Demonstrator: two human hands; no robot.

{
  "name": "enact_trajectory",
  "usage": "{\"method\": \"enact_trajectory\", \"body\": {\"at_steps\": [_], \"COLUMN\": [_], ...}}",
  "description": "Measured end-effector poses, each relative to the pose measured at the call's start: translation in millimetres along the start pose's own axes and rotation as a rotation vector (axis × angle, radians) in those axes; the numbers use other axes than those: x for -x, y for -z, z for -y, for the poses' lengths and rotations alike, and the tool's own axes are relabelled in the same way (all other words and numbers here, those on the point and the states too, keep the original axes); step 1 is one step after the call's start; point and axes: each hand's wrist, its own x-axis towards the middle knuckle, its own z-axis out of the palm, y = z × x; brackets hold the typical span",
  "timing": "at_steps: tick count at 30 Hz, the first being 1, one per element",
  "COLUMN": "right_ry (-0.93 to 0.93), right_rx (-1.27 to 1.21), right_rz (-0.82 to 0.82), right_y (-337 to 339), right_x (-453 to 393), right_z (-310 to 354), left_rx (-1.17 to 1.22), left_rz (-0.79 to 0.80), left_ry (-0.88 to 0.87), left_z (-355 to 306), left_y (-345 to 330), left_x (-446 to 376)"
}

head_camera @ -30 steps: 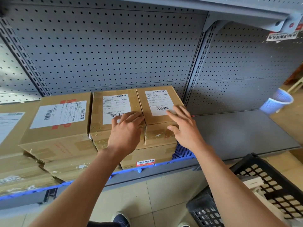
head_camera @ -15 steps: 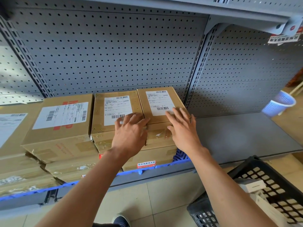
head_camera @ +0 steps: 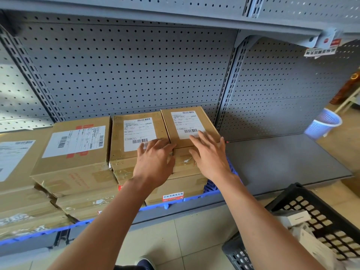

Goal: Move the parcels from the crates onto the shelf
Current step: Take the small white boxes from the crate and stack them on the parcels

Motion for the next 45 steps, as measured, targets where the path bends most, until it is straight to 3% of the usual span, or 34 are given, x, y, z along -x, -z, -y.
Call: {"method": "enact_trajectory", "body": {"at_steps": [9, 16, 26, 33, 38, 45], "right_ry": [-0.084, -0.192, -0.554, -0.801, -0.892, -1.023], "right_rx": [-0.152, -0.136, -0.182, -0.175, -0.217, -0.264], "right_rz": [-0.035, -0.020, -0.039, 0.038, -0.041, -0.028], "right_y": [48.5, 74.3, 107.7, 106.3, 100.6, 82.4], "right_x": [39.7, 103.1, 219.6, 295.9, 318.2, 374.6], "right_z": [-8.9, -44.2, -90.4, -126.0, -157.1, -188.5], "left_rx": [0.032, 0.140, 0.223, 0.240, 0.243, 0.222], "left_rz": [0.020, 0.058, 0.305, 0.379, 0.450, 0.536], "left_ry": [-0.043, -0.095, -0.217, -0.323, -0.392, -0.530], "left_z": [-22.9, -79.8, -166.2, -217.1, -246.3, -318.0], "left_y": [16.4, 12.4, -17.7, -27.4, -47.7, -81.4], "left_x": [13.0, 36.7, 65.6, 68.3, 67.4, 84.4]}}
